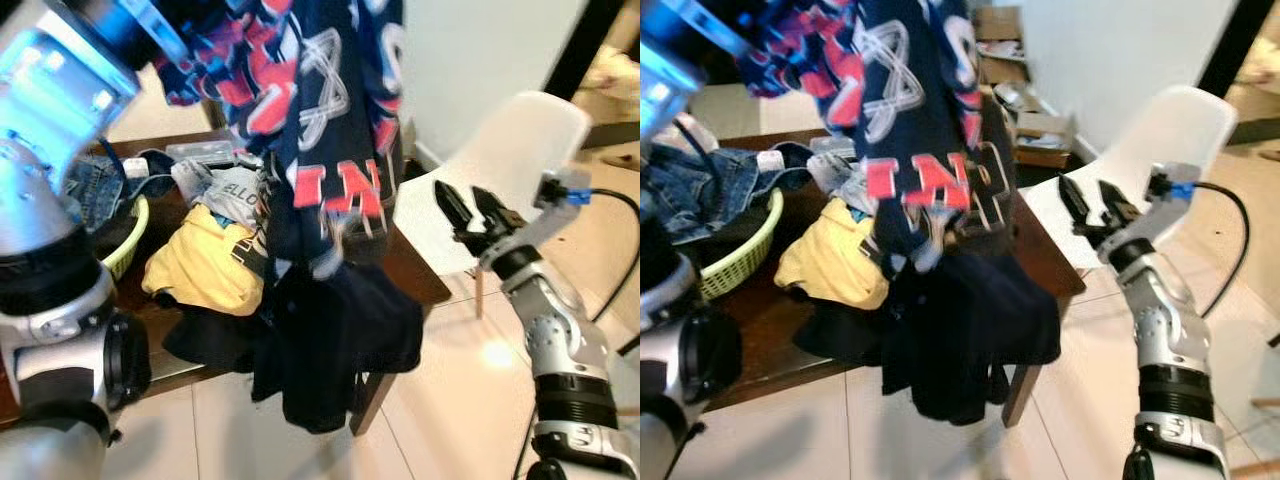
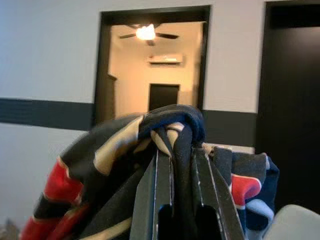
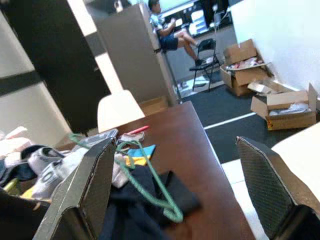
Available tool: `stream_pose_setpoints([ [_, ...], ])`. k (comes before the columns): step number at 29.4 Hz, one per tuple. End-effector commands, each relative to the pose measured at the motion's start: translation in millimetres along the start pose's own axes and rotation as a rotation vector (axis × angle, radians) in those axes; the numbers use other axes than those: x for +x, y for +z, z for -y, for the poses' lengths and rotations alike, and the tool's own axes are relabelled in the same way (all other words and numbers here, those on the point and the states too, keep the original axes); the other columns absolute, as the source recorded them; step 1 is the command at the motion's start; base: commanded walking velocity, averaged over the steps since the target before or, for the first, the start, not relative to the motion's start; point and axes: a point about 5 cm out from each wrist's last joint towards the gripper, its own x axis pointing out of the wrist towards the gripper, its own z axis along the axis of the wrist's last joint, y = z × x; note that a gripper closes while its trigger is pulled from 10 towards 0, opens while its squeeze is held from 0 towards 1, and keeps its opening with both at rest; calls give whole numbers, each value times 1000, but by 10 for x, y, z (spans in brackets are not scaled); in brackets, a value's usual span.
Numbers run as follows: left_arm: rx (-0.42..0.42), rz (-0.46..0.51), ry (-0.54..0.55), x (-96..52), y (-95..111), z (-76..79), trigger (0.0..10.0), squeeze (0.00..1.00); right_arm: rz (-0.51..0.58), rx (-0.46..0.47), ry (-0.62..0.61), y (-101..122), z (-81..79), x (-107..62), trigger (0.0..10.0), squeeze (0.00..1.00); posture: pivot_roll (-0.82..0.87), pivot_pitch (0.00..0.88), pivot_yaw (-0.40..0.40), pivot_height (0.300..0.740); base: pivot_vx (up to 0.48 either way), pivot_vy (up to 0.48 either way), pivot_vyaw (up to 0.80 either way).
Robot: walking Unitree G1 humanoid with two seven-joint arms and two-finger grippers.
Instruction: Hang hanger
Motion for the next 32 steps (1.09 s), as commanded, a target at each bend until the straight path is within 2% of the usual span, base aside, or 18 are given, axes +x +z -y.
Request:
stream_pose_setpoints([
  [1,1,13,-31,7,3,62,10000,0,-12,9,-11,-44,7,-1,10000,0,66,62,-16,740,-382,0,-675],
  [10,-41,-14,0,-10,-184,-32,10000,0,-6,0,-71,-23,96,-23,10000,0,54,57,-16,740,-382,0,-675],
  [13,-41,-68,23,-49,-388,-129,10000,0,-6,-9,-118,-8,163,-39,10000,0,42,63,-15,740,-363,0,-673],
  [14,-41,-68,23,-49,-388,-129,10000,0,-6,-9,-118,-8,163,-39,10000,0,42,63,-15,740,-330,0,-669],
  [16,2,-130,83,-122,-669,-291,10000,0,-8,-14,-152,-3,204,-51,10000,0,35,66,-12,740,0,0,-675],
  [18,42,-171,145,-193,-857,-433,10000,0,-9,-16,-161,-4,211,-54,10000,0,33,66,-11,740,0,0,-675],
  [19,42,-171,145,-193,-857,-433,10000,0,-9,-16,-161,-4,211,-54,10000,0,33,66,-11,740,0,0,-675],
  [20,57,-198,193,-255,-965,-541,10000,0,-10,-16,-166,-7,212,-60,10000,0,33,66,-11,740,0,0,-669],
  [21,57,-198,193,-255,-965,-541,10000,0,-10,-16,-166,-7,212,-60,10000,0,33,66,-11,740,0,0,-669],
  [22,71,-226,239,-327,-1074,-642,10000,0,-10,-17,-172,-7,215,-68,10000,0,17,70,-6,740,0,0,-669],
  [25,73,-230,244,-336,-1087,-655,10000,0,-10,-17,-173,-7,215,-69,10000,0,17,70,-6,740,0,0,-669],
  [26,117,-278,305,-420,-1201,-757,10000,0,-12,-20,-179,-5,222,-78,10000,0,2,75,-2,740,0,0,-675],
  [27,117,-278,305,-420,-1201,-757,10000,0,-12,-20,-179,-5,222,-78,10000,0,2,75,-2,740,0,0,-675],
  [28,168,-329,373,-525,-1322,-858,10000,0,-14,-22,-186,-7,229,-89,10000,0,-3,77,-2,740,0,0,-675],
  [29,168,-329,373,-525,-1322,-858,10000,0,-14,-22,-186,-7,229,-89,10000,0,-3,77,-2,740,0,0,-675],
  [30,207,-368,426,-615,-1412,-925,10000,0,-17,-25,-193,-10,233,-100,10000,0,-6,79,-3,740,0,0,-675],
  [31,207,-368,426,-615,-1412,-925,10000,0,-17,-25,-193,-10,233,-100,10000,0,-6,79,-3,740,0,0,-675],
  [32,243,-395,461,-685,-1479,-973,10000,0,-20,-27,-198,-15,234,-107,10000,0,-10,79,-2,740,0,0,-675],
])
